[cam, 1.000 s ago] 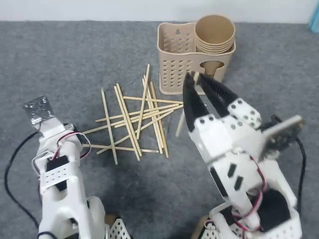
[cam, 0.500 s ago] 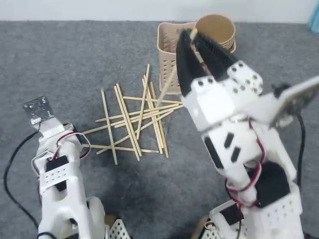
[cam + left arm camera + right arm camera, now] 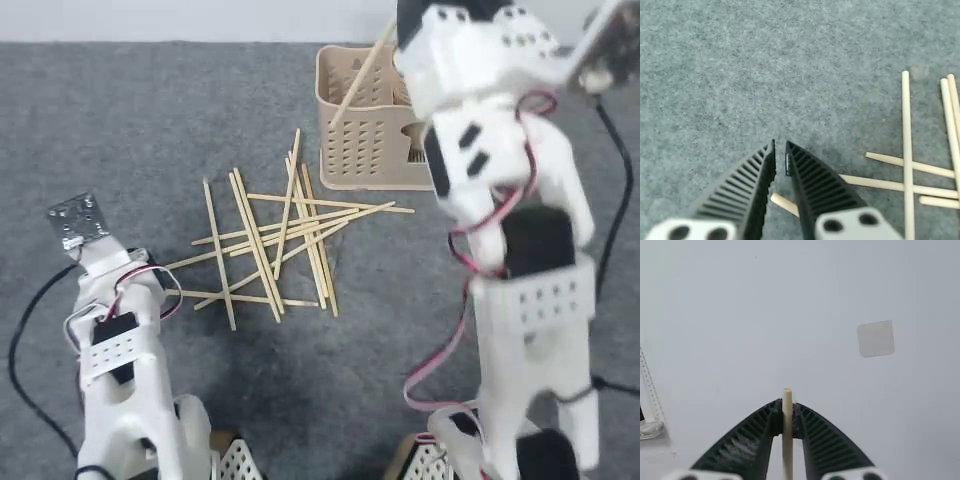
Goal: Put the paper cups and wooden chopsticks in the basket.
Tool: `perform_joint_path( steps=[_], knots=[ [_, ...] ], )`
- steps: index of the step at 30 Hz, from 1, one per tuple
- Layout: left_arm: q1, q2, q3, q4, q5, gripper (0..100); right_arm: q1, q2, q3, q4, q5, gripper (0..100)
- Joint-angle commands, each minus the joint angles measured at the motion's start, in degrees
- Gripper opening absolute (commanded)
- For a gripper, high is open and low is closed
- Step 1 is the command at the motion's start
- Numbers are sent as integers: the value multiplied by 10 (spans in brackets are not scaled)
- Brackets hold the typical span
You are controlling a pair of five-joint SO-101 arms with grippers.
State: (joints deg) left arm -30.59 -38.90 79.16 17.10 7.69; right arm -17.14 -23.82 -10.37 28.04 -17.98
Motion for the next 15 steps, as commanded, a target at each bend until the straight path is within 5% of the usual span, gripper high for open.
perform_joint_path(
  steps=[1, 15],
  knots=[
    [2, -2, -15, -6, -6, 33, 8, 57, -69, -58, 2, 7],
    [4, -2, -16, -8, -7, 33, 29, 313, -166, -165, 89, 7]
  ],
)
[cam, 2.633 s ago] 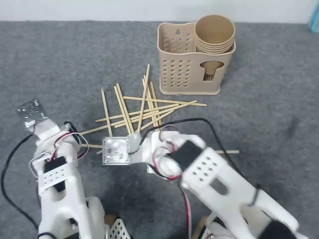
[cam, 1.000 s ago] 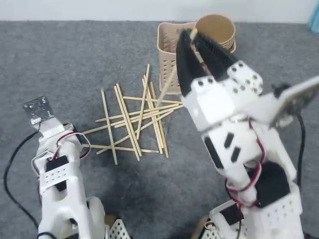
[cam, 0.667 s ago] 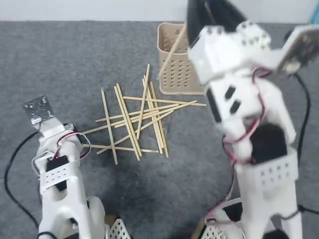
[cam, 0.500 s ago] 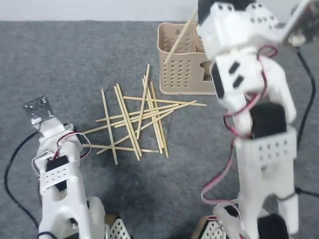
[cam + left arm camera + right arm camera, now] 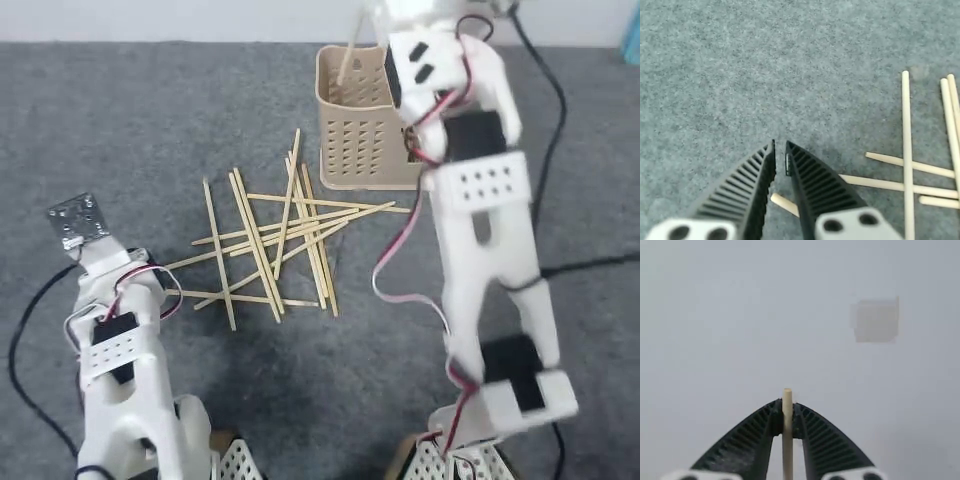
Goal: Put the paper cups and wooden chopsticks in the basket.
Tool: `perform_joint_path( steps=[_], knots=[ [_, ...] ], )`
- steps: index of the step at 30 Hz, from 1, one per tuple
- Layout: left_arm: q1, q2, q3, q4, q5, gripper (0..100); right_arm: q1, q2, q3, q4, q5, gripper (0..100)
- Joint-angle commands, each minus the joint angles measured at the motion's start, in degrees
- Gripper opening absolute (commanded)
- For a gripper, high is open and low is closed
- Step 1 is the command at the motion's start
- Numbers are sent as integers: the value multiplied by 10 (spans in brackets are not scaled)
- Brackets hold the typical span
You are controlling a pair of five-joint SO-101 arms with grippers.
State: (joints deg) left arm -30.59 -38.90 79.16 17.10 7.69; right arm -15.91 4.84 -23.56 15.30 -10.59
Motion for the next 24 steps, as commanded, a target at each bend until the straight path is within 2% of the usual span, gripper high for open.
perform_joint_path(
  steps=[1, 5, 13, 20, 24],
  knots=[
    [4, -2, -16, -9, -7, 33, 17, 44, -34, -43, 15, 7],
    [5, -2, -17, -9, -7, 33, 18, 83, -30, -36, -6, 7],
    [5, -2, -18, -9, -7, 33, 7, 85, 10, 45, -19, 17],
    [5, -2, -18, -9, -7, 33, 4, 44, 6, 102, -18, 169],
    [5, -2, -18, -9, -7, 33, 2, -31, 6, 160, -20, 192]
  ],
)
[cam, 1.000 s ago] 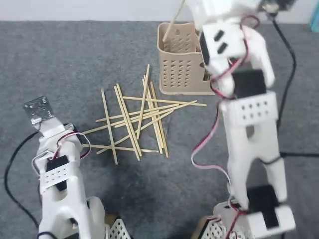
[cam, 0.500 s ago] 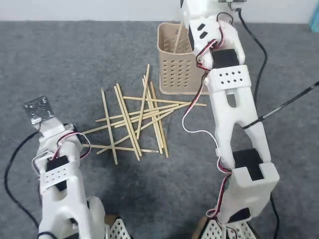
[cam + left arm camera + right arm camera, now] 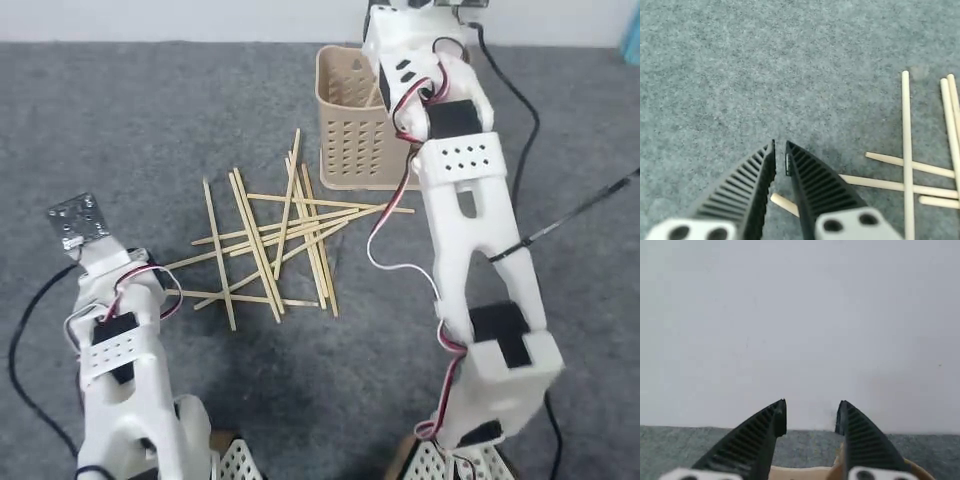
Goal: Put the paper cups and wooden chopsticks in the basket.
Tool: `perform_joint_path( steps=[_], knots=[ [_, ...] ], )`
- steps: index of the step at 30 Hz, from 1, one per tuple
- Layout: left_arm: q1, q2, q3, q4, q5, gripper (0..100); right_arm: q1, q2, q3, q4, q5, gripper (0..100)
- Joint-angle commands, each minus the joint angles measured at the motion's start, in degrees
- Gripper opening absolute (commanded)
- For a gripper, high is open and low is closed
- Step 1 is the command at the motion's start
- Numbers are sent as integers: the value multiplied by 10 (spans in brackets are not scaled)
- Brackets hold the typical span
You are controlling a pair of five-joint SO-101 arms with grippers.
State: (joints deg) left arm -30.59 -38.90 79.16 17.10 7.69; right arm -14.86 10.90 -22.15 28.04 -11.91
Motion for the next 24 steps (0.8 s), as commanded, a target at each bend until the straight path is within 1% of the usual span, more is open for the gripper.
perform_joint_path(
  steps=[1, 4, 6, 10, 14, 16, 19, 20, 22, 24],
  knots=[
    [5, -2, -18, -9, -7, 33, -11, -113, -8, 47, -7, 194],
    [5, -2, -18, -9, -7, 33, -13, -175, -8, 95, -6, 191],
    [5, -2, -18, -9, -7, 33, -12, -223, -8, 151, -6, 191],
    [4, -2, -17, -9, -6, 33, -11, -329, -5, 341, -7, 191],
    [4, -2, -17, -8, -6, 33, -10, -401, -4, 531, -7, 181],
    [4, -2, -17, -8, -6, 34, 3, -419, -4, 625, -7, 132],
    [4, -2, -17, -8, -6, 35, 33, -426, -4, 746, -3, 20],
    [4, -2, -17, -8, -5, 35, 46, -429, 6, 752, -3, 0],
    [4, -2, -17, -7, -5, 35, 102, -443, 67, 750, -3, 23],
    [4, -2, -17, -6, -5, 35, 147, -465, 145, 746, 4, 9]
  ],
)
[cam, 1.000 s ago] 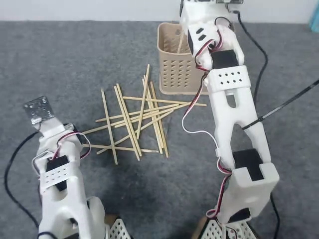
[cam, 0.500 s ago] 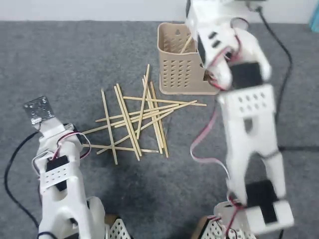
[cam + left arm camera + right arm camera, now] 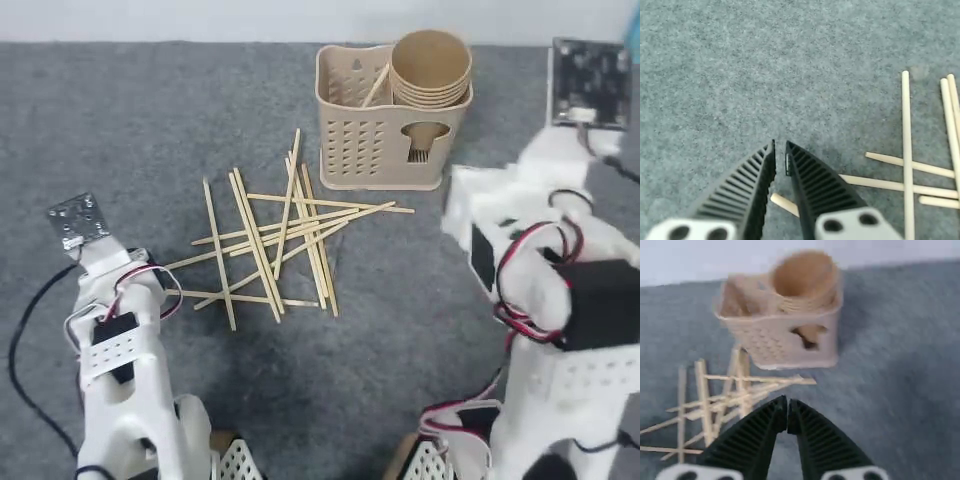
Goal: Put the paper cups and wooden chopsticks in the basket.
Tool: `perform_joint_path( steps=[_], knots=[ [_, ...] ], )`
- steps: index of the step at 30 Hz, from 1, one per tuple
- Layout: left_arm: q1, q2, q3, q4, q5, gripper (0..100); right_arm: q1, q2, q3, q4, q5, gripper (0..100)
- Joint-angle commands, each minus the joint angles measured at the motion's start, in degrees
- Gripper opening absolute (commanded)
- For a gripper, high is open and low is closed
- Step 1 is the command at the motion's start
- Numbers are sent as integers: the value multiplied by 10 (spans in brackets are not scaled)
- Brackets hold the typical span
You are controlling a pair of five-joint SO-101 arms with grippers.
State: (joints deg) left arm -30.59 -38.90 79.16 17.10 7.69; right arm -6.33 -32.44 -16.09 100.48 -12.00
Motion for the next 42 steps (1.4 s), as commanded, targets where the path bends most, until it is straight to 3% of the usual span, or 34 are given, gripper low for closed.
perform_joint_path(
  steps=[1, 5, 10, 16, 23, 27, 29, 32, 35, 42],
  knots=[
    [4, -2, -17, -6, -4, 35, 68, -46, 130, 20, 23, 6],
    [4, -2, -18, -4, -2, 34, 91, -105, 324, 12, 106, 9],
    [7, -2, -21, -1, -1, 35, 121, -182, 584, -145, 124, 9],
    [36, 4, -136, 166, 8, 36, 120, -234, 796, -317, 121, 9],
    [69, 5, -304, 307, 34, 37, 109, -239, 874, -380, 120, 9],
    [134, 35, -342, 317, 38, 37, 95, -244, 895, -388, 123, 9],
    [150, 81, -367, 316, 76, 38, 96, -241, 896, -386, 124, 9],
    [157, 171, -423, 316, 118, 66, 96, -243, 905, -390, 124, 9],
    [164, 266, -487, 317, 120, 111, 93, -243, 906, -391, 124, 9],
    [166, 455, -629, 318, 120, 115, 92, -243, 906, -391, 125, 9]
  ],
)
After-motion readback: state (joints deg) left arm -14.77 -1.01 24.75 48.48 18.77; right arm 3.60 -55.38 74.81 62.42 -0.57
